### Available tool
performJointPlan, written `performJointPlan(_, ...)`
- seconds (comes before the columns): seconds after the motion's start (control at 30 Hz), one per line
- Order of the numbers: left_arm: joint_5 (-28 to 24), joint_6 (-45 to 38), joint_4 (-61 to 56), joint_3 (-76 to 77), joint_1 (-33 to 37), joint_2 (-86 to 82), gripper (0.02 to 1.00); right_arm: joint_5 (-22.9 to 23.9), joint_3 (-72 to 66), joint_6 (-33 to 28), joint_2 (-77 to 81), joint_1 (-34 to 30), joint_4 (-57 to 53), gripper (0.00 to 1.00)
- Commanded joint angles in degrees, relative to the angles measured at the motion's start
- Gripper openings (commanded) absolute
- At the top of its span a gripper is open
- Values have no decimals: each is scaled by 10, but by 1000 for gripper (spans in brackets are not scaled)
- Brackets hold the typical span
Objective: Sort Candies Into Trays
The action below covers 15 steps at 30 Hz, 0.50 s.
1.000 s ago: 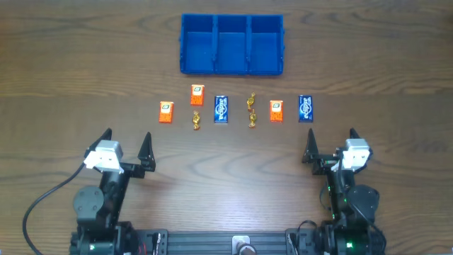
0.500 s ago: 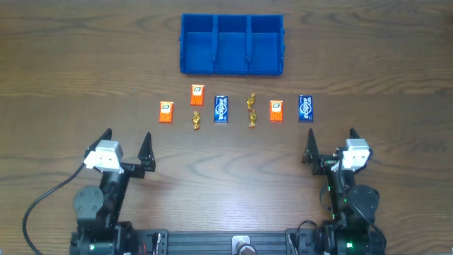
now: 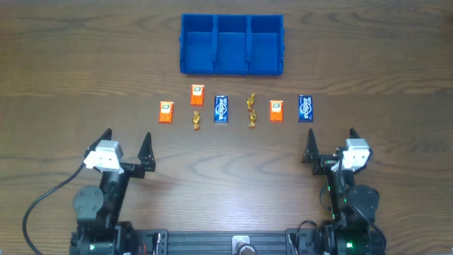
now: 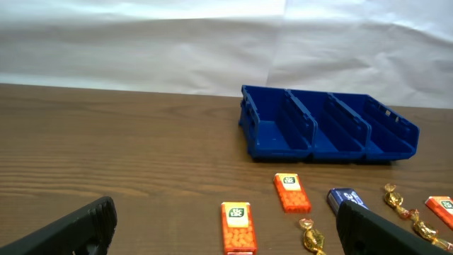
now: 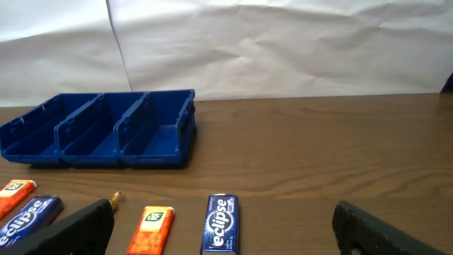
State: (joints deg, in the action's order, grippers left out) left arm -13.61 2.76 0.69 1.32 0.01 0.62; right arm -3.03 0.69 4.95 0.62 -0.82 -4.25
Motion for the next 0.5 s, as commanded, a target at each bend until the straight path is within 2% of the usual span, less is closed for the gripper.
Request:
performJointPlan(0.03,-4,-2,24,-10,3,-3,998,-1,-2,-7,-5,2,-2,998)
performJointPlan(0.23,-4,17,43,22,3,38,998,-1,-3,-7,-5,2,-2,998)
performJointPlan(0.5,-4,9,207,265,3,255,1000,-1,-3,-7,-5,2,-2,998)
